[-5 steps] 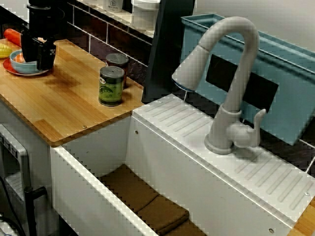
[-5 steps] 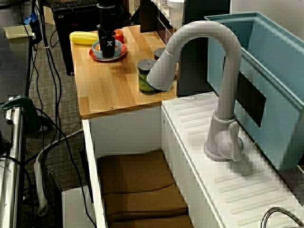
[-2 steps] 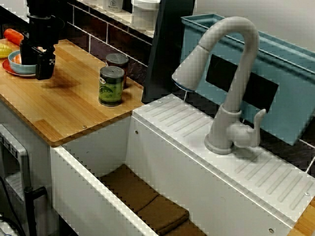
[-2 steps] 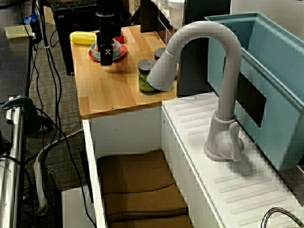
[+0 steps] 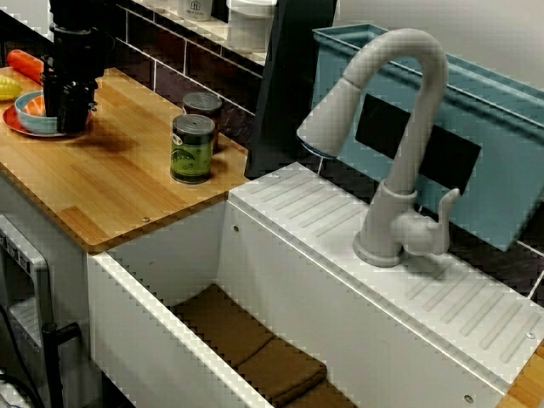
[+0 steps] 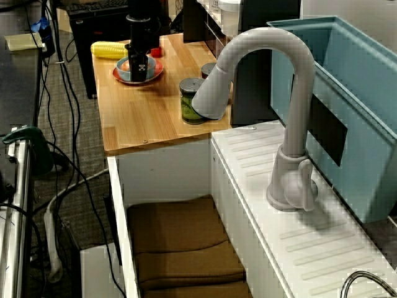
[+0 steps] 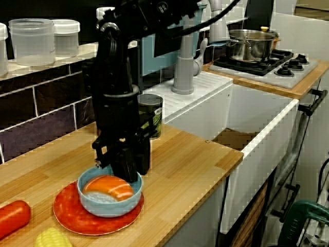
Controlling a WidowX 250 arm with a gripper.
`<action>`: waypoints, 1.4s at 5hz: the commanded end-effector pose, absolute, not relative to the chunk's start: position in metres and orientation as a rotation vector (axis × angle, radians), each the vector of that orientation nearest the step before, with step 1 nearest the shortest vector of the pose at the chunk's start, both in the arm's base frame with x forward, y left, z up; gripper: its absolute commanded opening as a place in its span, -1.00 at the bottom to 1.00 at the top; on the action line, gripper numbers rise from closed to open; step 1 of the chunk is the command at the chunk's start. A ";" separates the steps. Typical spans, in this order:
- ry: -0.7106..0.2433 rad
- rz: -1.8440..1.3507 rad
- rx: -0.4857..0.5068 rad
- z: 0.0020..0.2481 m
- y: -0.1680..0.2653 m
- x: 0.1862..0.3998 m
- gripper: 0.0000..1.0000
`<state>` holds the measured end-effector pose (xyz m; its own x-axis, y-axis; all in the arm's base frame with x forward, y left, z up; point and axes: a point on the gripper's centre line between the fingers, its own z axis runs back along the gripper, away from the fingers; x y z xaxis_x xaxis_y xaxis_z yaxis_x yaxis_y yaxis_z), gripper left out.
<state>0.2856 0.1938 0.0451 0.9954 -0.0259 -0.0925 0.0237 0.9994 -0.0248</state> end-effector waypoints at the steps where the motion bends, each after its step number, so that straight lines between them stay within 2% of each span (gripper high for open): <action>1: 0.031 -0.019 -0.004 0.074 0.204 0.287 -1.00; 3: 0.022 -0.016 -0.008 0.076 0.206 0.283 -1.00; 4: 0.028 -0.018 0.007 0.073 0.205 0.284 1.00; 7: 0.029 -0.019 0.015 0.071 0.204 0.285 1.00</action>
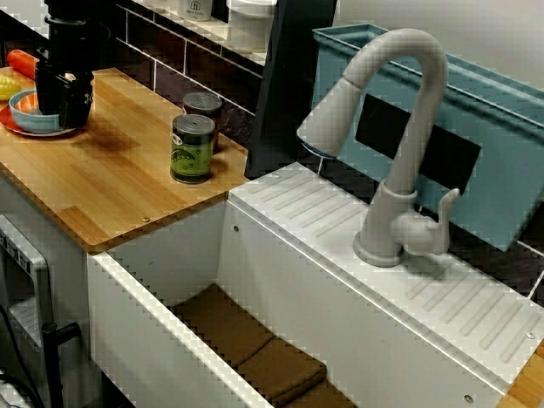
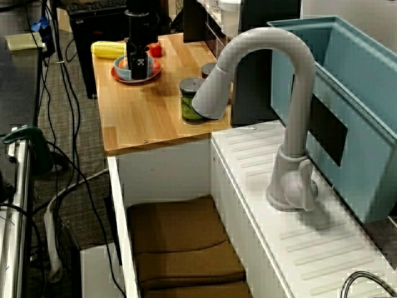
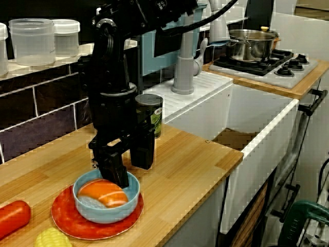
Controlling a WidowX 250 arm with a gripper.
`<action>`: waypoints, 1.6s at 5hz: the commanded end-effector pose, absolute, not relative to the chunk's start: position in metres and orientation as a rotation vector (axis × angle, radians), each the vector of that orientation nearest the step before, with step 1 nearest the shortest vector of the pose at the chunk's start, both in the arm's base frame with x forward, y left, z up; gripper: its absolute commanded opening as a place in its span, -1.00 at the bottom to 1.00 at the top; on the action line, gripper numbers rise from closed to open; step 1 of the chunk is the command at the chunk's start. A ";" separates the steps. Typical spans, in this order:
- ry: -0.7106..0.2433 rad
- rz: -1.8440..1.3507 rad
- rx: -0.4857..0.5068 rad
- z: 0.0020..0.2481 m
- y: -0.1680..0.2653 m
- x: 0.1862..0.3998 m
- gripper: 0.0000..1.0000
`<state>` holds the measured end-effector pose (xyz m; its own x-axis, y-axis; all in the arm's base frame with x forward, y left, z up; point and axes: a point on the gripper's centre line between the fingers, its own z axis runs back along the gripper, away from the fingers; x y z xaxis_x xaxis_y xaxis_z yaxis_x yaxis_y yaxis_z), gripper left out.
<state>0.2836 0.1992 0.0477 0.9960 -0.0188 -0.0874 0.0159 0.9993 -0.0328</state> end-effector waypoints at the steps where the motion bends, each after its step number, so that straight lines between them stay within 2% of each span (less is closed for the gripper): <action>1: 0.030 -0.018 0.017 0.070 0.204 0.285 1.00; 4: 0.036 -0.018 0.026 0.065 0.202 0.286 1.00; 5: 0.037 -0.015 0.026 0.065 0.201 0.286 0.10; 6: 0.037 -0.018 0.032 0.061 0.201 0.285 -1.00; 8: 0.041 -0.017 0.050 0.054 0.201 0.284 -1.00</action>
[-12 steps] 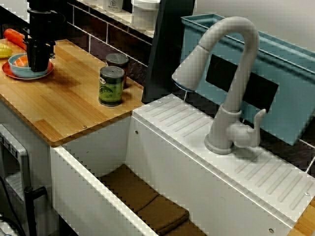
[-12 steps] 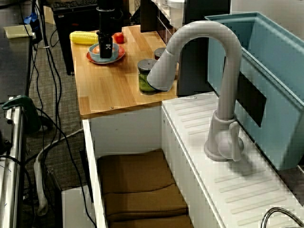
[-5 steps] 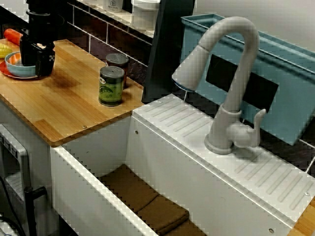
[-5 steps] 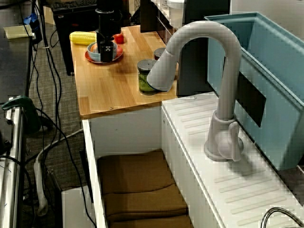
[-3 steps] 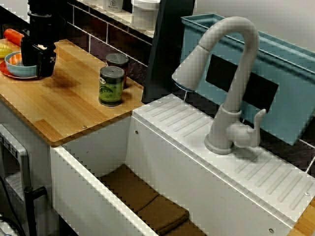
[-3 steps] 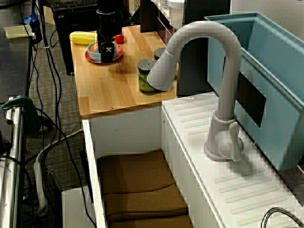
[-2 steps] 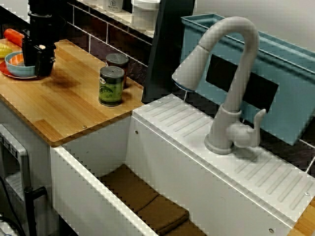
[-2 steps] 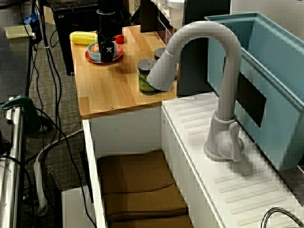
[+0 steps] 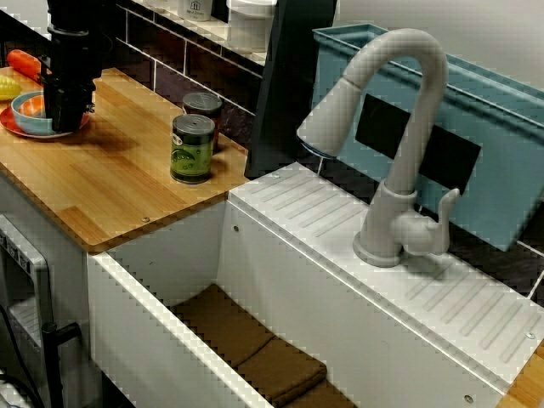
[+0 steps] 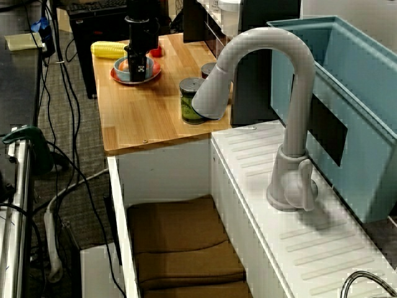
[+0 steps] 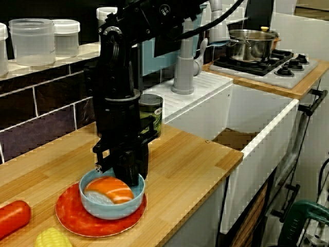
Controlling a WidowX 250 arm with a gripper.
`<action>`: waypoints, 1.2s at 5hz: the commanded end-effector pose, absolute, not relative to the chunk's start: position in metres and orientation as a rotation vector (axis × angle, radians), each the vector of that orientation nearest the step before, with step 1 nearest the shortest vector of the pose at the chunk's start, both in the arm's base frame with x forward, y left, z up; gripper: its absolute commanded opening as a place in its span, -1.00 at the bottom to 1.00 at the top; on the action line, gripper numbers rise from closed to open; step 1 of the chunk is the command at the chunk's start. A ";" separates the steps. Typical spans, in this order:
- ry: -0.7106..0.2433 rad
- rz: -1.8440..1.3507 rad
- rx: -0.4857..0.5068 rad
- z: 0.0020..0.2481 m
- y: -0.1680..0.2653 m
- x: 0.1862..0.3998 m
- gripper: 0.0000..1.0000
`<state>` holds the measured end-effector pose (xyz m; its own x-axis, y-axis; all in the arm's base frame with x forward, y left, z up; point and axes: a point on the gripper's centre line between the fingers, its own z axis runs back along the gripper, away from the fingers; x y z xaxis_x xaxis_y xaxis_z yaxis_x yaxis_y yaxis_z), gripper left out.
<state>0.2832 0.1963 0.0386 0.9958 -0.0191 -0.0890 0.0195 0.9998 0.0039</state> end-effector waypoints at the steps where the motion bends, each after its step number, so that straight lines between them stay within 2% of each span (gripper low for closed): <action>1: 0.047 -0.011 0.041 0.057 0.204 0.286 -1.00; 2: 0.037 -0.011 -0.004 0.078 0.207 0.288 -1.00; 4: 0.041 -0.052 -0.059 0.104 0.196 0.285 -1.00; 5: 0.042 -0.074 -0.074 0.113 0.183 0.281 -1.00; 6: 0.054 -0.117 -0.060 0.111 0.161 0.274 -1.00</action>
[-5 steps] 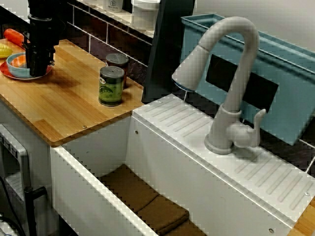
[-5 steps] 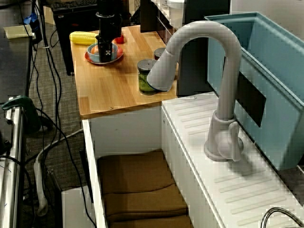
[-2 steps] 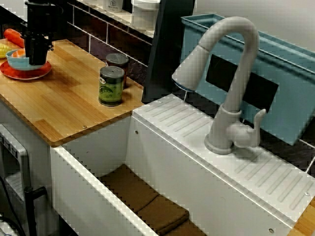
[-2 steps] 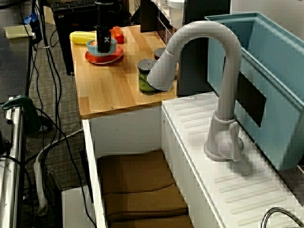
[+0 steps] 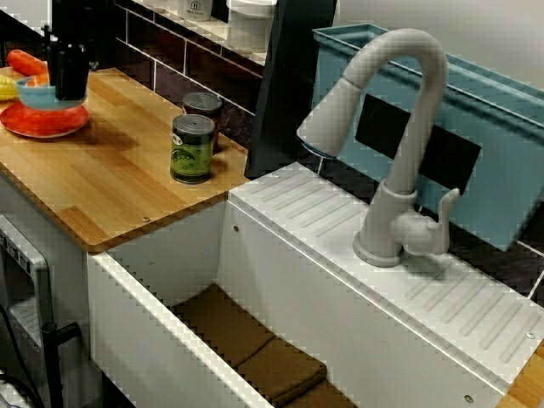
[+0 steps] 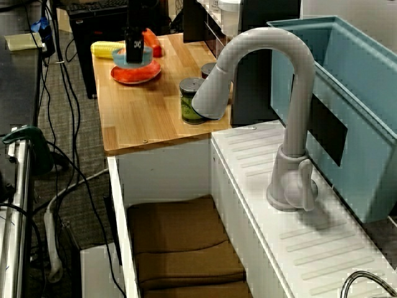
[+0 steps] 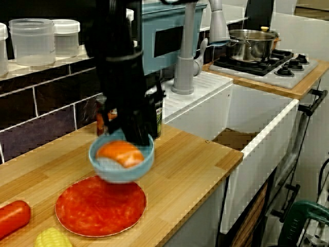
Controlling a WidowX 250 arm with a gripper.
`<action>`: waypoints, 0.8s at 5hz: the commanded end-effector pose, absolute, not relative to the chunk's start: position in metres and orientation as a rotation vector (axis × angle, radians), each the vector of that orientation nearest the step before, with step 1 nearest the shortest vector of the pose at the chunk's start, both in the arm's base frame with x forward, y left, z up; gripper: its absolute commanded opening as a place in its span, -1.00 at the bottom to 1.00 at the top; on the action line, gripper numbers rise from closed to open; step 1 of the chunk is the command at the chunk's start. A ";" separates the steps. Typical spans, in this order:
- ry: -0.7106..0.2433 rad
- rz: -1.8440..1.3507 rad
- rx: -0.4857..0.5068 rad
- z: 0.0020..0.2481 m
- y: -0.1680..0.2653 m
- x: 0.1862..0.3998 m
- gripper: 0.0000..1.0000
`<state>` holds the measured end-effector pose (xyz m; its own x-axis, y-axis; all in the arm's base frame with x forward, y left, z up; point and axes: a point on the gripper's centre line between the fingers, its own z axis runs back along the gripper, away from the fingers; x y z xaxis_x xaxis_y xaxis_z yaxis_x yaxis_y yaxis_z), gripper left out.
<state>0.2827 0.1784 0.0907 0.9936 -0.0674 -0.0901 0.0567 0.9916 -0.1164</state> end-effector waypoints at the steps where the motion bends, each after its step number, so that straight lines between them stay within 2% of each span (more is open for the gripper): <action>1: 0.054 -0.142 -0.045 0.107 0.148 0.269 -1.00; 4: 0.067 -0.211 -0.020 0.081 0.110 0.249 -1.00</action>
